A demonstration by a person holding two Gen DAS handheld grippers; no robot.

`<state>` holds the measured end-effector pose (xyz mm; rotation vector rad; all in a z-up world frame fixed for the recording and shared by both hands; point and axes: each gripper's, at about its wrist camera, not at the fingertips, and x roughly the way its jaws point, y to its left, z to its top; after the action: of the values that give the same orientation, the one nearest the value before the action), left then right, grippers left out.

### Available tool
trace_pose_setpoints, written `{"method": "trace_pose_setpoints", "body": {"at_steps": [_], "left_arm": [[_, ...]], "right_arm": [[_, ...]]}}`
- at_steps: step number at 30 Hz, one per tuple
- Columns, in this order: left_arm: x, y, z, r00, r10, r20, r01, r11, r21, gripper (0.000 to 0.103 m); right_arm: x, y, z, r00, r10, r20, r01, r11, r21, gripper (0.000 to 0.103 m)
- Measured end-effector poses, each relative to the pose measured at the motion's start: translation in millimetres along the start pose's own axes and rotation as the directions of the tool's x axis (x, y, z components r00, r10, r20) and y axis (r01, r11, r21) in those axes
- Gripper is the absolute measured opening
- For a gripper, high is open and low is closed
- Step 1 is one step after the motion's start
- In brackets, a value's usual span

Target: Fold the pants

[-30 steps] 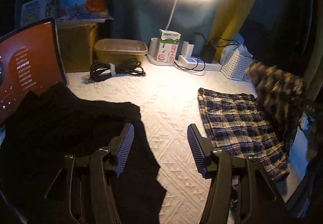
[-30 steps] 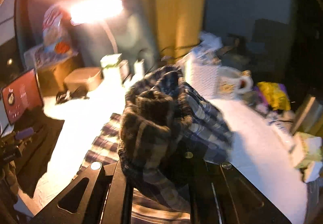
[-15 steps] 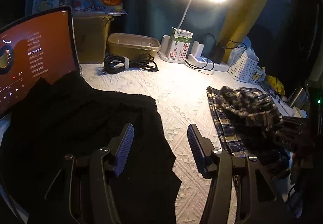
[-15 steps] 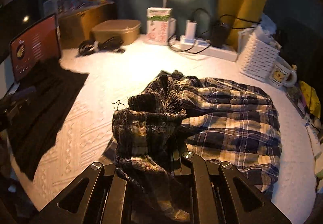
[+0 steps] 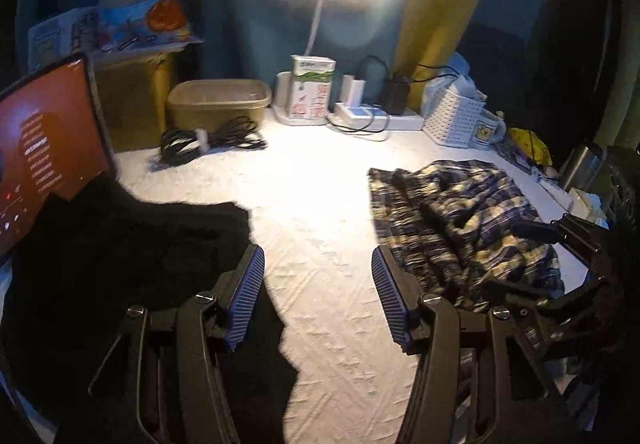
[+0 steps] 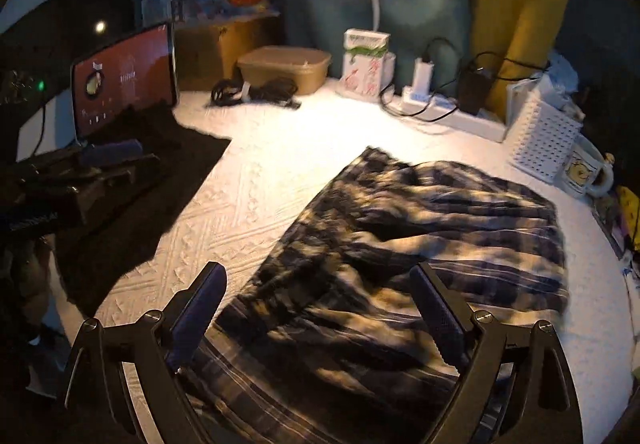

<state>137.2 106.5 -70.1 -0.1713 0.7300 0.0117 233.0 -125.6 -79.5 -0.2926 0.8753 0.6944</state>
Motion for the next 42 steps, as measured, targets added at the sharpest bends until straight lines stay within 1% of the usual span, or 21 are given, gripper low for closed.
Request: {"method": "trace_pose_setpoints", "body": {"at_steps": [1, 3, 4, 5, 7, 10, 12, 14, 17, 19, 21, 25, 27, 28, 29, 30, 31, 33, 36, 38, 42], "left_arm": [[2, -7, 3, 1.000, -0.011, 0.000, 0.011, 1.000, 0.013, 0.057], [8, -20, 7, 0.999, -0.039, -0.005, 0.040, 0.999, 0.036, 0.065], [11, -28, 10, 0.998, -0.059, -0.005, 0.059, 0.997, 0.051, 0.072], [14, -35, 12, 0.997, -0.077, -0.002, 0.077, 0.995, 0.063, 0.075], [23, -49, 18, 0.994, -0.110, -0.009, 0.110, 0.990, 0.093, 0.075], [41, -68, 27, 0.991, -0.128, -0.025, 0.130, 0.980, 0.148, 0.076], [54, -78, 32, 0.991, -0.129, -0.040, 0.135, 0.973, 0.187, 0.076], [70, -84, 37, 0.990, -0.125, -0.067, 0.137, 0.966, 0.219, 0.076], [92, -86, 39, 0.989, -0.108, -0.105, 0.131, 0.961, 0.243, 0.076], [105, -85, 39, 0.985, -0.111, -0.133, 0.142, 0.958, 0.248, 0.076], [113, -86, 37, 0.981, -0.118, -0.152, 0.154, 0.955, 0.254, 0.076], [116, -91, 33, 0.973, -0.187, -0.136, 0.218, 0.939, 0.265, 0.075], [115, -96, 33, 0.972, -0.202, -0.118, 0.228, 0.930, 0.290, 0.058], [116, -98, 33, 0.971, -0.204, -0.122, 0.232, 0.925, 0.301, 0.036], [119, -101, 34, 0.971, -0.198, -0.133, 0.231, 0.923, 0.309, 0.028], [121, -101, 34, 0.972, -0.192, -0.137, 0.227, 0.922, 0.314, 0.026], [122, -102, 35, 0.971, -0.192, -0.141, 0.228, 0.920, 0.318, 0.020], [123, -103, 37, 0.970, -0.194, -0.145, 0.231, 0.921, 0.314, 0.017], [120, -102, 43, 0.972, -0.197, -0.130, 0.229, 0.924, 0.308, 0.015], [118, -101, 50, 0.974, -0.196, -0.116, 0.223, 0.928, 0.299, 0.015], [123, -100, 60, 0.975, -0.196, -0.101, 0.217, 0.936, 0.276, 0.015]], "right_arm": [[-6, -7, -2, 1.000, -0.006, 0.013, 0.006, 1.000, 0.013, 0.094], [-15, -23, -6, 0.999, -0.025, 0.040, 0.023, 0.999, 0.044, 0.094], [-21, -34, -9, 0.998, -0.038, 0.054, 0.035, 0.997, 0.063, 0.094], [-26, -41, -12, 0.997, -0.051, 0.062, 0.047, 0.996, 0.078, 0.094], [-36, -63, -21, 0.993, -0.089, 0.078, 0.080, 0.990, 0.117, 0.094], [-46, -92, -33, 0.987, -0.133, 0.087, 0.116, 0.978, 0.176, 0.093], [-50, -109, -40, 0.984, -0.154, 0.087, 0.133, 0.969, 0.210, 0.083], [-52, -126, -47, 0.982, -0.171, 0.083, 0.147, 0.959, 0.241, 0.079], [-53, -144, -53, 0.980, -0.180, 0.084, 0.151, 0.951, 0.271, 0.072], [-52, -156, -54, 0.980, -0.174, 0.096, 0.141, 0.948, 0.285, 0.069], [-49, -165, -52, 0.980, -0.171, 0.102, 0.135, 0.947, 0.290, 0.064], [-32, -186, -41, 0.985, -0.134, 0.106, 0.098, 0.952, 0.291, 0.060], [-22, -192, -33, 0.988, -0.119, 0.103, 0.086, 0.956, 0.279, 0.060], [-18, -196, -28, 0.988, -0.118, 0.104, 0.086, 0.959, 0.269, 0.060], [-14, -198, -22, 0.988, -0.110, 0.105, 0.080, 0.964, 0.253, 0.060], [-11, -199, -19, 0.989, -0.103, 0.106, 0.075, 0.968, 0.241, 0.060], [-6, -200, -14, 0.991, -0.086, 0.102, 0.062, 0.973, 0.220, 0.060], [8, -200, -6, 0.997, -0.043, 0.069, 0.030, 0.984, 0.177, 0.060], [23, -196, -1, 0.999, -0.018, 0.035, 0.014, 0.991, 0.130, 0.060], [32, -191, 0, 1.000, -0.023, 0.012, 0.022, 0.996, 0.091, 0.059], [43, -184, 1, 1.000, -0.028, -0.009, 0.028, 0.998, 0.058, 0.024]]}}
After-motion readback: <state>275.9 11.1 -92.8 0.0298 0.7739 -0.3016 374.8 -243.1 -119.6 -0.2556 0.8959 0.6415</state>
